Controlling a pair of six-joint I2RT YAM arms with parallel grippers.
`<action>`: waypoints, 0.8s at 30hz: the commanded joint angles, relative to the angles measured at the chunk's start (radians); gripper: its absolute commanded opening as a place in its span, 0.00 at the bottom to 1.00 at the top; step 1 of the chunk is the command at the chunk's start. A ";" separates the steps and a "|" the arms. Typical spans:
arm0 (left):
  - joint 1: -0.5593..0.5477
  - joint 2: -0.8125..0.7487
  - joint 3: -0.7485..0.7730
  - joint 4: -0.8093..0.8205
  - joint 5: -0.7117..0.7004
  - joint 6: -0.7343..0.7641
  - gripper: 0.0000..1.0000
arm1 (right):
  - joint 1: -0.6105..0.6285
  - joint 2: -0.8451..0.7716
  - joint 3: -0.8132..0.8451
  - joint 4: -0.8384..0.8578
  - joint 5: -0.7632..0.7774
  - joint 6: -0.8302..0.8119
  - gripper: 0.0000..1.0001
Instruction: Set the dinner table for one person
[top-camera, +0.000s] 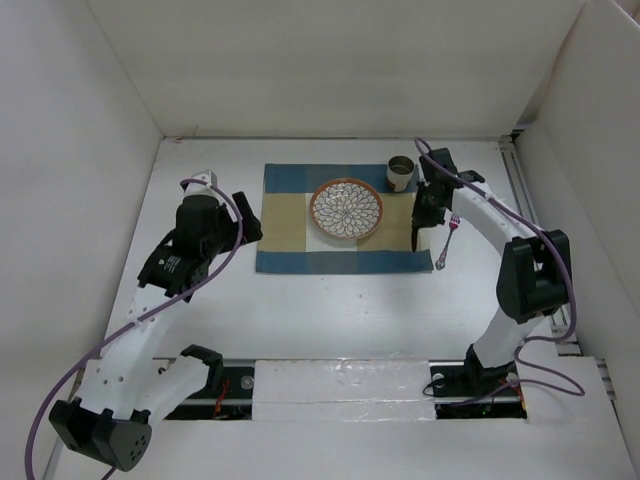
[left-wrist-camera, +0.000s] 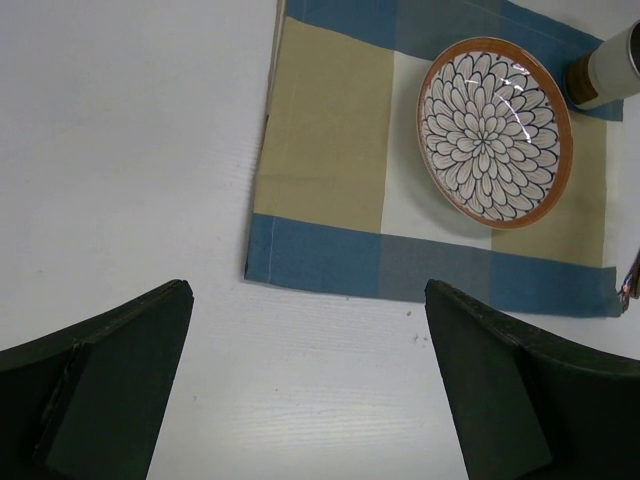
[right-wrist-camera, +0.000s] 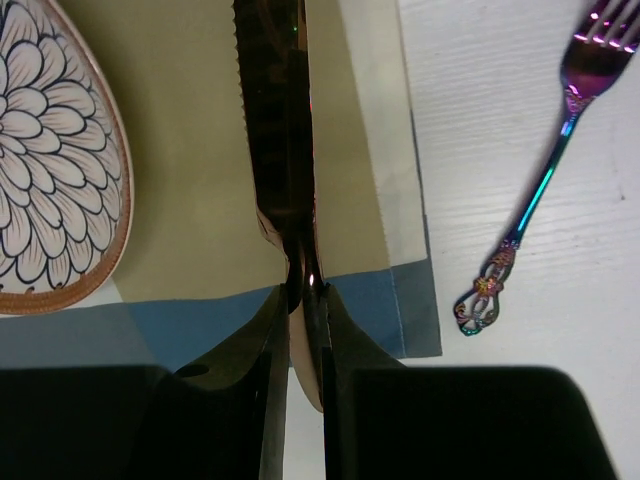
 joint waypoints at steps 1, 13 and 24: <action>0.000 -0.033 -0.011 0.012 -0.016 -0.004 1.00 | 0.019 0.020 0.053 -0.004 0.004 -0.020 0.00; 0.000 -0.033 -0.011 0.022 -0.016 -0.013 1.00 | 0.067 0.122 0.004 0.073 -0.025 -0.020 0.00; 0.000 -0.023 -0.011 0.022 -0.007 -0.013 1.00 | 0.098 0.223 0.013 0.082 -0.036 -0.020 0.00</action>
